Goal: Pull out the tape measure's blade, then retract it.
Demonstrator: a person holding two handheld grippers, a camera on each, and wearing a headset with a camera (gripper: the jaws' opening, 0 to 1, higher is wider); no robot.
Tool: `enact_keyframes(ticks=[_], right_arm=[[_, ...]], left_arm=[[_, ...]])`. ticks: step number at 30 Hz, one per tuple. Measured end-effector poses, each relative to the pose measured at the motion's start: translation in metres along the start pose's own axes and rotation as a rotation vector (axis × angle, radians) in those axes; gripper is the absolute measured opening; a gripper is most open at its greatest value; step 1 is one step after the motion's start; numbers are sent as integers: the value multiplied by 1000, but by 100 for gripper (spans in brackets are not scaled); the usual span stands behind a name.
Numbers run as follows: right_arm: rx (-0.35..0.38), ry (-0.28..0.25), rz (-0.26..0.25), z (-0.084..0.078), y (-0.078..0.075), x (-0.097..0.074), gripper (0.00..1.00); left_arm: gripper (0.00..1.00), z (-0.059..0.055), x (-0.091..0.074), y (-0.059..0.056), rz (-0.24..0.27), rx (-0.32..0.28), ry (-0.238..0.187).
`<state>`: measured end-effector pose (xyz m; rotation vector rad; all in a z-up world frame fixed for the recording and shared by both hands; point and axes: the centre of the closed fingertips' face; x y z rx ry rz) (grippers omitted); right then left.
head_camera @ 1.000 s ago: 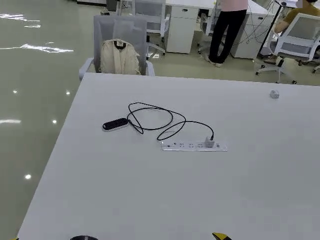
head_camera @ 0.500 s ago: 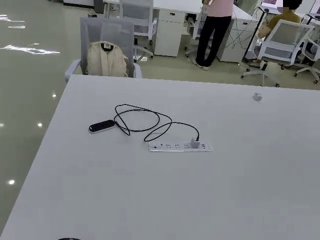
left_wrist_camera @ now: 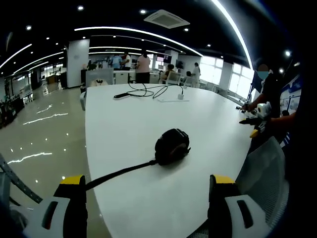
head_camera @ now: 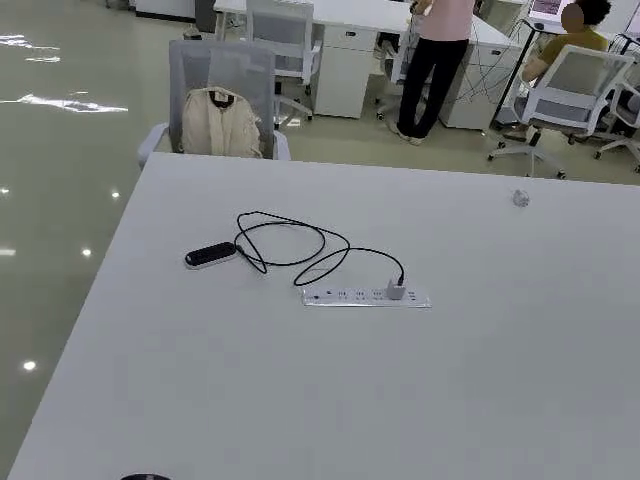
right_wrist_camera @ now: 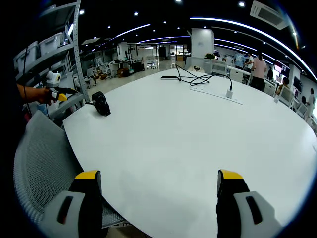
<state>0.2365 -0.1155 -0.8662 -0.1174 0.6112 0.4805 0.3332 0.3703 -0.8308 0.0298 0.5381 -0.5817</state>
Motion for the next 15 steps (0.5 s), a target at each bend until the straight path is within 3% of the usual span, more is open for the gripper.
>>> enact_keyframes(ticks=[10,12,15], right_arm=[[-23,-8,-5,0,4,-4,100],[-18,-5,-9,0,3,-5,100],[-6,-16,-17,2,-1,-5,100]], left_arm=[[100,2,2,-8,-37,9,13],[100,-2,3,-7,-39,31,36],[100,-1,1,-5,-42,22,32]])
Point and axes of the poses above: the centre of the closed fingertips' face, and the gripper's own axes: x roughly forward along the fingers, y roughly to its left, z roughly out of its top, and after that the axes turned 3 degrees about -y, right-handed
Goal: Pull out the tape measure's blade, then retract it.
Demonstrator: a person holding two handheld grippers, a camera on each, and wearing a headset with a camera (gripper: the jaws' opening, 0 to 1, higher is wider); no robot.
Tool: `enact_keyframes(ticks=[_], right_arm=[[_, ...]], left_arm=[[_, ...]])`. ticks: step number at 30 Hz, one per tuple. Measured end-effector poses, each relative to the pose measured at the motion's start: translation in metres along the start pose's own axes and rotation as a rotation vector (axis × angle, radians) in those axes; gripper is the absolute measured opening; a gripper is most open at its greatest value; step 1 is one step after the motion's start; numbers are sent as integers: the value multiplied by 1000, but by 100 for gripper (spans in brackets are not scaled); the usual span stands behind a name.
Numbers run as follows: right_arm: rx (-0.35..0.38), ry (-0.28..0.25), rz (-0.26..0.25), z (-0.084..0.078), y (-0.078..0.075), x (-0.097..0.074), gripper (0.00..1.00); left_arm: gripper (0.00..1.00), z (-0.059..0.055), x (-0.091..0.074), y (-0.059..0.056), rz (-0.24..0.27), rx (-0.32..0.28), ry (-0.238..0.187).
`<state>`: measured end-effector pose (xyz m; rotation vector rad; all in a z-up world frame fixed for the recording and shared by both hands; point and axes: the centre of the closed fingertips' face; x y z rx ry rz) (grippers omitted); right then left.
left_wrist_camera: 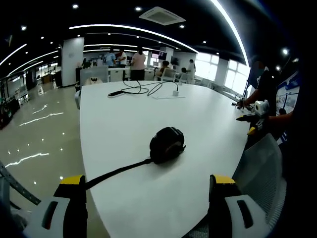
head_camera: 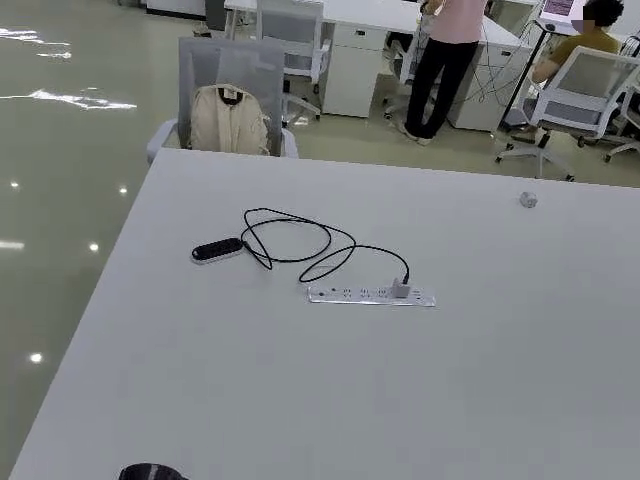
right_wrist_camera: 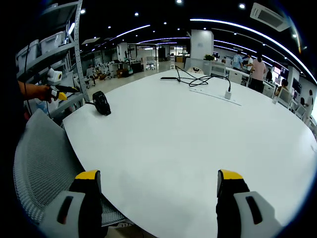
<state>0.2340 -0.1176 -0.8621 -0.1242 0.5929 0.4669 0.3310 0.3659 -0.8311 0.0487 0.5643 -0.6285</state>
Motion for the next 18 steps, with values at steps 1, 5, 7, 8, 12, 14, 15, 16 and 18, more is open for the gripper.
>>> enact_keyframes(ticks=[1,5,7,8,12,14,15,16,18], right_arm=[[-1,-3,-2,1,-1,0,100],[-8,-1,-5,1,-3,0,100],[-12,4,-5,1,-3,0,100],[-12,4,-5,1,-3,0,100],[-11,5,-5,1,-3,0,100],[-11,4,-7,0,-2,-1,100],[-11,4,-8,0,-2,-1,100],[-7,4,-7,0,-2,-1,100],[-6,4,-5,0,-2,-1,100]], left_arm=[[100,0,-1,1,2,-1,-2],[100,0,-4,5,10,-2,-2],[100,0,-6,6,11,-4,0],[100,0,-6,7,11,-3,0],[100,1,-6,8,12,-3,-1],[100,3,-7,10,15,-2,-4],[100,3,-7,11,16,-1,-5],[100,4,-7,11,16,-2,-7],[100,4,-7,11,16,-2,-7]])
Point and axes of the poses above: the centre of the closed fingertips' face, and the gripper's own axes: x roughly forward along the fingers, y roughly to its left, z roughly out of its top, and after that the axes turned 3 degrees about -y, right-handed
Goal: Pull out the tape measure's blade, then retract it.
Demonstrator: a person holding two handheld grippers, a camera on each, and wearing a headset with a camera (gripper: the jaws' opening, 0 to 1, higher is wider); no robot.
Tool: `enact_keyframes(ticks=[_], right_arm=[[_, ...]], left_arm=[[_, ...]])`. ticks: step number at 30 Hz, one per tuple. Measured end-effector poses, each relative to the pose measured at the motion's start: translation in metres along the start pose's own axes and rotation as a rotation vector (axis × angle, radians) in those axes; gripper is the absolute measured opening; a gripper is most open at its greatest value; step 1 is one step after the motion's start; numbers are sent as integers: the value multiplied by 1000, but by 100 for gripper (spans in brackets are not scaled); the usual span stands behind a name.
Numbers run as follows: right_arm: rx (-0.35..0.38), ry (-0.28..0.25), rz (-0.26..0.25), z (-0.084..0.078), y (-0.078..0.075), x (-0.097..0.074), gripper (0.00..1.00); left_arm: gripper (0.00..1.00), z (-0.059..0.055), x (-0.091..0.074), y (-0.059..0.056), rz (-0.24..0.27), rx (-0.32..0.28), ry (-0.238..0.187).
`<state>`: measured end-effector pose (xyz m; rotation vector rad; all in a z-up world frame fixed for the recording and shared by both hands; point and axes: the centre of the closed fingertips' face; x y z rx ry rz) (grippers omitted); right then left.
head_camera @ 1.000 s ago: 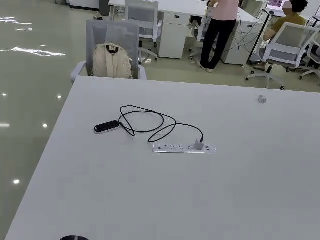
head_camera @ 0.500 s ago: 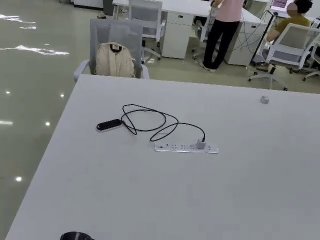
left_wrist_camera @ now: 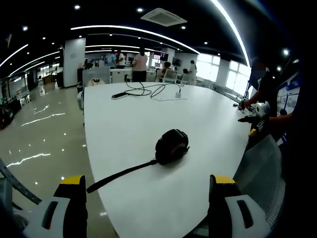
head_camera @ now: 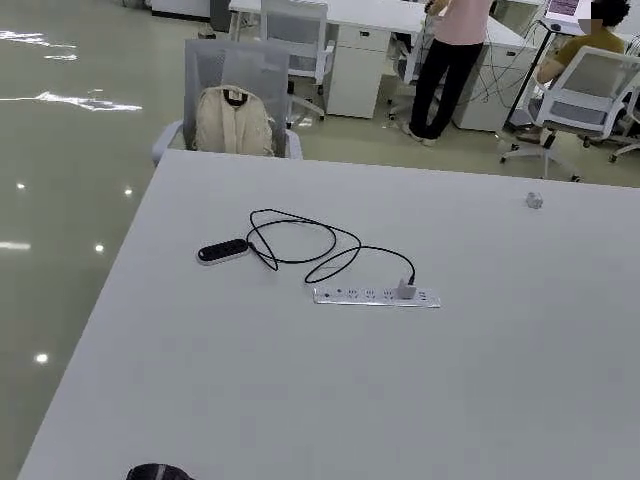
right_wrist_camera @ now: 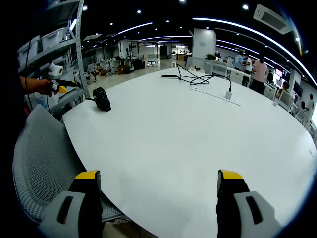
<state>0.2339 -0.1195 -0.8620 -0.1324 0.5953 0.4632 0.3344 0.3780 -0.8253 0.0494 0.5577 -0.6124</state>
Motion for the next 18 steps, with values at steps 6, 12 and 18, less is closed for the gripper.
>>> enact_keyframes(ticks=[6,12,18], right_arm=[[-28,17,2,0,-3,-3,100],[-24,25,-2,-4,-4,-4,100],[-31,27,6,-5,-2,-4,100]], left_arm=[[100,6,1,-1,-11,15,-1],[100,6,1,0,-9,13,0],[100,5,0,-1,-11,14,2]])
Point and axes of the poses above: the centre of the closed fingertips' face, and the gripper's own axes: x roughly forward along the fingers, y roughly to its left, z roughly out of its top, and after that the axes turned 3 degrees about -y, right-handed
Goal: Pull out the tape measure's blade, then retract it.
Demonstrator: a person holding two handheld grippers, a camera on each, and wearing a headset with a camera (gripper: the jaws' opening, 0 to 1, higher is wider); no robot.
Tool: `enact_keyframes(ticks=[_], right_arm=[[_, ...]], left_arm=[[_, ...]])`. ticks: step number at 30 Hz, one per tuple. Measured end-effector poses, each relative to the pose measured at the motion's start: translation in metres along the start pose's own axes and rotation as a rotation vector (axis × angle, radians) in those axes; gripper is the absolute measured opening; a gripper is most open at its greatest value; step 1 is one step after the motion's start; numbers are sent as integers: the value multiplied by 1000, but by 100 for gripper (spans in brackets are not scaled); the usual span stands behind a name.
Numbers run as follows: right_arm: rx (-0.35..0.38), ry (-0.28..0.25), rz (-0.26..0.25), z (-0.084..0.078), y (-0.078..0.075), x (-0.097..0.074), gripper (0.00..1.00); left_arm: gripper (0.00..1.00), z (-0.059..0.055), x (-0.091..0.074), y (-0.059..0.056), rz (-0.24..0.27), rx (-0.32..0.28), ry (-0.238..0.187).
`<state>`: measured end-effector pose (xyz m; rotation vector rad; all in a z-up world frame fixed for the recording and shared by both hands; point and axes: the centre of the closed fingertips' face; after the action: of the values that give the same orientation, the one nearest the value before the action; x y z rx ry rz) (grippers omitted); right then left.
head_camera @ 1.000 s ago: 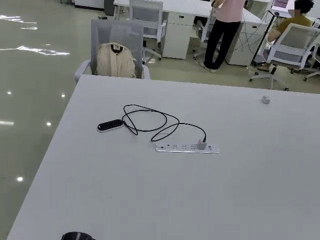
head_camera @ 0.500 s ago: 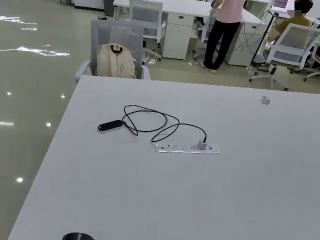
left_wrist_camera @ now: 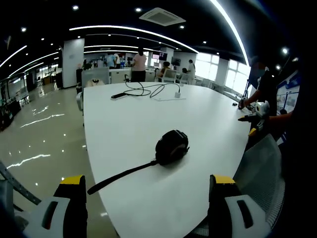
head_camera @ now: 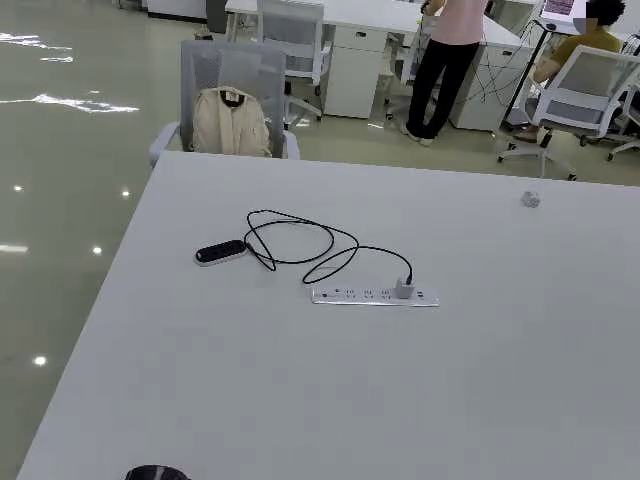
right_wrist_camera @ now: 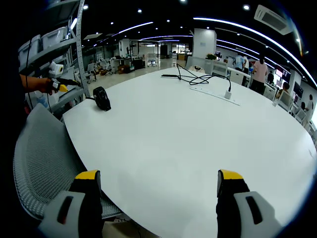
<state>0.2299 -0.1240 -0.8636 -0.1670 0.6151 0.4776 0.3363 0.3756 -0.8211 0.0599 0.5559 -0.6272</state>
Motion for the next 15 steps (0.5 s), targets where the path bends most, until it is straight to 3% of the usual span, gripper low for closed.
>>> enact_keyframes(ticks=[15], right_arm=[[7,1,-7,-1,-3,-4,100]], left_arm=[[100,-2,-2,1,6,-10,-3]])
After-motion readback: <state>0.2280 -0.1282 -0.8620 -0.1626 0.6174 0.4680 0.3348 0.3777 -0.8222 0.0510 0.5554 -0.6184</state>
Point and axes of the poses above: the centre of the closed fingertips' face, and the gripper's own axes: x roughly forward along the fingers, y roughly to its left, z roughly out of its top, and after that the axes turned 3 degrees about -y, right-handed
